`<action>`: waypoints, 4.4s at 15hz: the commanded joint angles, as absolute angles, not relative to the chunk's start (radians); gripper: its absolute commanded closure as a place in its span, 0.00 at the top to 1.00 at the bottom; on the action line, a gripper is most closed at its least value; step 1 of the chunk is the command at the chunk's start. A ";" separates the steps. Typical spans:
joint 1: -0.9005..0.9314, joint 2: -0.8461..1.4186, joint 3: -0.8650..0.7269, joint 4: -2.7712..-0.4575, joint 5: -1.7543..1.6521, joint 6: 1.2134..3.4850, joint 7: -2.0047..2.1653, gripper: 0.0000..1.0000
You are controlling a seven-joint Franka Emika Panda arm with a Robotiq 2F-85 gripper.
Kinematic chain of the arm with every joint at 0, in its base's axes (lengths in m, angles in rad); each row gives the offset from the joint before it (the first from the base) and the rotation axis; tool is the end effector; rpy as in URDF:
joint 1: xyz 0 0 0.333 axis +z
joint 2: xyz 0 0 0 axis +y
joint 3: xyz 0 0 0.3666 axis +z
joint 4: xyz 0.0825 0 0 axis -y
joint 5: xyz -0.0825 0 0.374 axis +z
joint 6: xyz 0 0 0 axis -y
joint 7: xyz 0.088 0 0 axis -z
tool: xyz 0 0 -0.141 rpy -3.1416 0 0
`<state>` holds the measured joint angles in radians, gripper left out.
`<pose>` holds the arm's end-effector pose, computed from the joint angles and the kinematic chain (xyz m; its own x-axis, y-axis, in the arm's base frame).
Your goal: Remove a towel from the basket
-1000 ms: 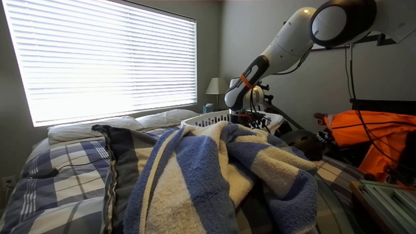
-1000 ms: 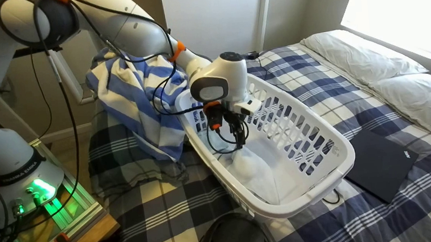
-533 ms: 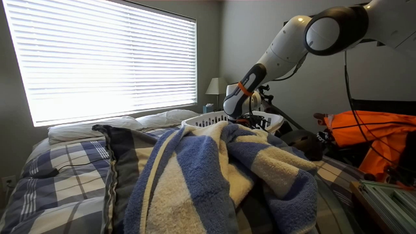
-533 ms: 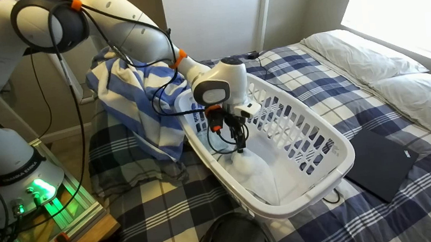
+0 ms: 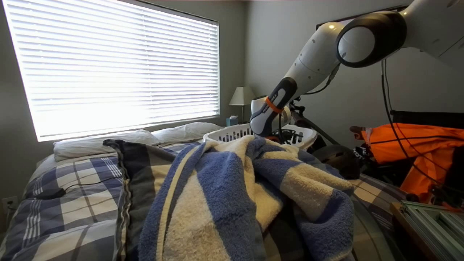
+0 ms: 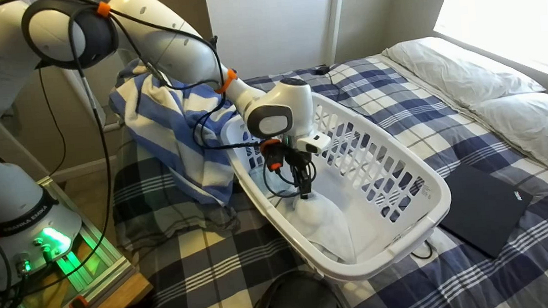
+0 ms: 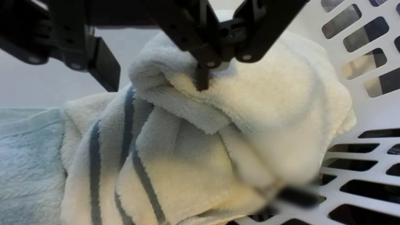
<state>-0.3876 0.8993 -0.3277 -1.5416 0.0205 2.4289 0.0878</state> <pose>0.5808 -0.4517 0.1474 0.7690 -0.6381 0.0390 -0.6276 -0.7418 0.2362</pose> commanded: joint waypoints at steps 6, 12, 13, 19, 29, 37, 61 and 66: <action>-0.359 0.894 -0.383 -1.524 -0.030 2.434 0.151 0.03; -0.306 0.746 -0.428 -1.620 -0.055 2.471 0.193 0.02; -0.291 0.696 -0.435 -1.656 -0.065 2.500 0.196 0.03; -0.248 0.390 -0.405 -1.848 -0.058 2.587 0.174 0.03; -0.232 -0.158 -0.260 -2.189 0.091 2.618 0.040 0.03; -0.054 -0.541 -0.280 -2.399 0.330 2.487 -0.251 0.03; 0.220 -0.545 -0.380 -2.325 0.567 2.309 -0.539 0.02; 0.333 -0.363 -0.379 -2.200 0.732 2.407 -0.755 0.02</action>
<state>0.2811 -0.4887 -0.3772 -2.3039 0.6025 2.3716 -0.6226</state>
